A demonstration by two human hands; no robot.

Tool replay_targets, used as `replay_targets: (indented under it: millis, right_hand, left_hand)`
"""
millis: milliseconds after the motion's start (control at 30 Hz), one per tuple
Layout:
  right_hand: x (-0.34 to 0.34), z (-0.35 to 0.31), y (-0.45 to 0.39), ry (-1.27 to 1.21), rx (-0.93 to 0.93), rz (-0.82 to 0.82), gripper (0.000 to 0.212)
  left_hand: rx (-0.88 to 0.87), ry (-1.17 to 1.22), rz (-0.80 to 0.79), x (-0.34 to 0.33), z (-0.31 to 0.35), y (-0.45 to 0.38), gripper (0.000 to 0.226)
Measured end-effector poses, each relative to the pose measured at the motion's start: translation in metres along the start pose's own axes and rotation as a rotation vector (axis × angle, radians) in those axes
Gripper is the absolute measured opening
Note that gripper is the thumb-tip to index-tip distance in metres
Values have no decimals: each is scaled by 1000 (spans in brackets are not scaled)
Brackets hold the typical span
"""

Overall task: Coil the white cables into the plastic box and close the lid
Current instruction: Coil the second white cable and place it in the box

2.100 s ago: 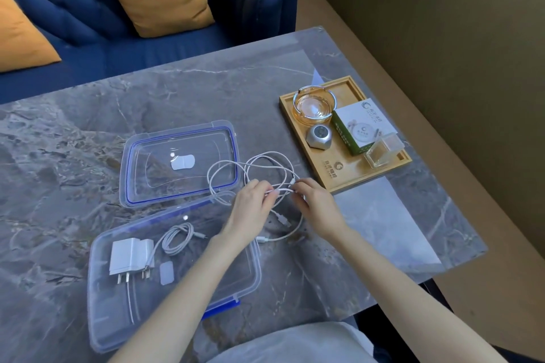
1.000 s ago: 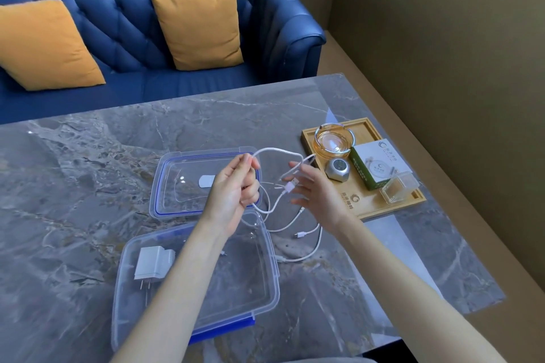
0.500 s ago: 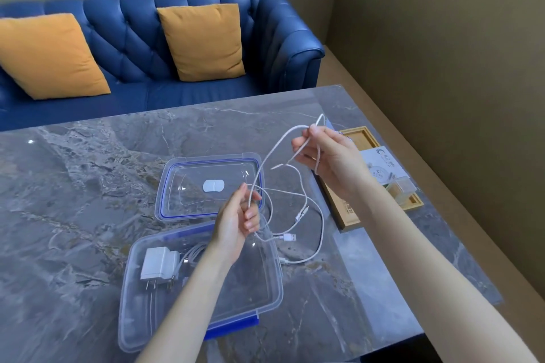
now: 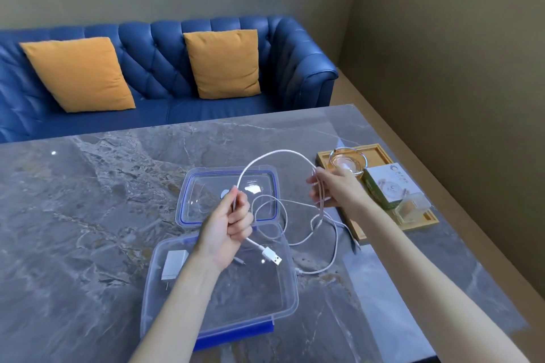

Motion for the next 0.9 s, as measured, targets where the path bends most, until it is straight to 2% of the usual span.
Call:
replay_targets:
  millis: [167,233,300,333,400,467,533,600,667,733,800,900]
  right_hand:
    - [-15,35,-9,531,-15,-28,32]
    - [-15,30,-8,833,14,45,27]
    - [-18,15,-7,988,93,126,23]
    - [-23,5,-4,975,167,140,31]
    - [-42,-25,11,828,461,94,53]
    - [-62,-52,34,681,749,-1,49]
    - [-73,-59,47,596,846,-49,33]
    - [-72,-61,47,480,825,-40,25]
    - [-62,-65,43,435,802,63,24]
    - [-51,-67,35,367,702,132,27]
    - [-50,-65,29,211,550,36,32]
    - [-74,-55,33,137,373,-309,25]
  left_hand:
    - [-30,-104,-5,0,3,1,34]
    - [-55,-194,-25,-5,5,2,33]
    - [-71,-271,-44,-12,6,3,33]
    - [-71,-299,-50,-15,6,4,33]
    - [-69,-328,-57,-20,6,4,33]
    - [-73,-341,-66,-23,8,4,33]
    - [-72,-345,-84,-24,9,6,34]
    - [-52,-341,-104,-22,6,10,35]
    - [-21,-341,-131,-19,-1,17,35]
    - [5,-341,-158,-17,-9,24,31]
    - [20,-319,-158,-16,-13,28,30]
    - [-8,-227,-122,-15,-7,25,33]
Point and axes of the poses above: each hand's wrist, its own y-axis away from the middle knuckle, its own x-axis out of the back of the hand, z = x × y, the point moved 8 cm from there along -y, towards the middle knuckle, and after that the axes turned 3 degrees about -y, right-handed, at the moved point
